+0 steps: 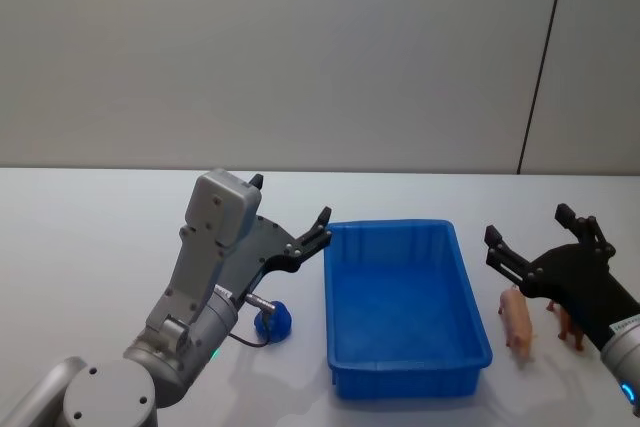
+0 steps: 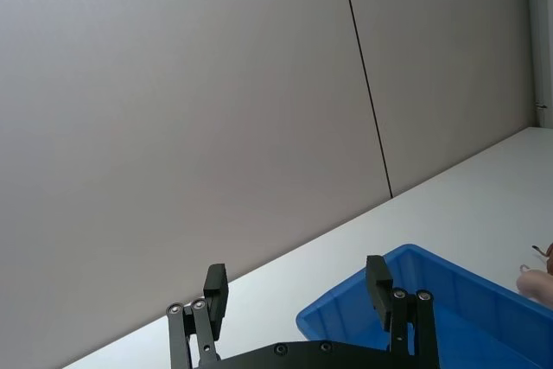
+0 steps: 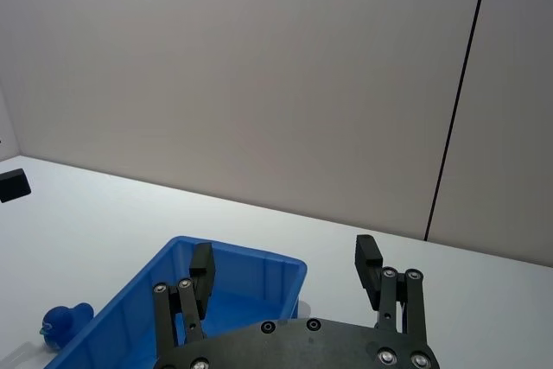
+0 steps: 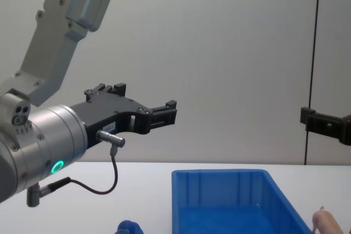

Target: Pick up the two dolls from the table and place them into the box.

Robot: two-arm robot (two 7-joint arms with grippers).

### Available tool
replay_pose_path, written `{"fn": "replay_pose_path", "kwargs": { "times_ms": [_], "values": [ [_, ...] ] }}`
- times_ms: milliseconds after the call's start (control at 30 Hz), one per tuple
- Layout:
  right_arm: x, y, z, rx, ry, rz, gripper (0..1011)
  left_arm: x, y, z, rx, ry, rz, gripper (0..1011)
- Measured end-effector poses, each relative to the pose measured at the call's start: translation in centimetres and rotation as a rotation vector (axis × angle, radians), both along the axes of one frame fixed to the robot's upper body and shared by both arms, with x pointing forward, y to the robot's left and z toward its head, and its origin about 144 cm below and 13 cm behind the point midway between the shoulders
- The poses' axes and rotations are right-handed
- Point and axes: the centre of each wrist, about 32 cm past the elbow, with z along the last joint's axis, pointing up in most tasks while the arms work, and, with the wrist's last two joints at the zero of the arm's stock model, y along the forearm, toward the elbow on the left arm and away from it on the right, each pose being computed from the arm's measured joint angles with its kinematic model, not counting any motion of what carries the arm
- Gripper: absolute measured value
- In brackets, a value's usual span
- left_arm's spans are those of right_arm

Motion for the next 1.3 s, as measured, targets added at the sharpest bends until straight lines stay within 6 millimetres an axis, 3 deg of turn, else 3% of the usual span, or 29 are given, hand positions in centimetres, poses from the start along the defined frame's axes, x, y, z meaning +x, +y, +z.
{"fn": "replay_pose_path", "kwargs": {
  "times_ms": [933, 1300],
  "values": [
    [0.0, -0.1, 0.0, 0.000, 0.000, -0.002, 1001, 0.0, 0.0, 0.0, 0.000, 0.000, 0.000, 1001],
    [0.3, -1.6, -0.3, -0.010, 0.047, -0.039, 1001, 0.0, 0.0, 0.0, 0.000, 0.000, 0.000, 1001]
  ]
}}
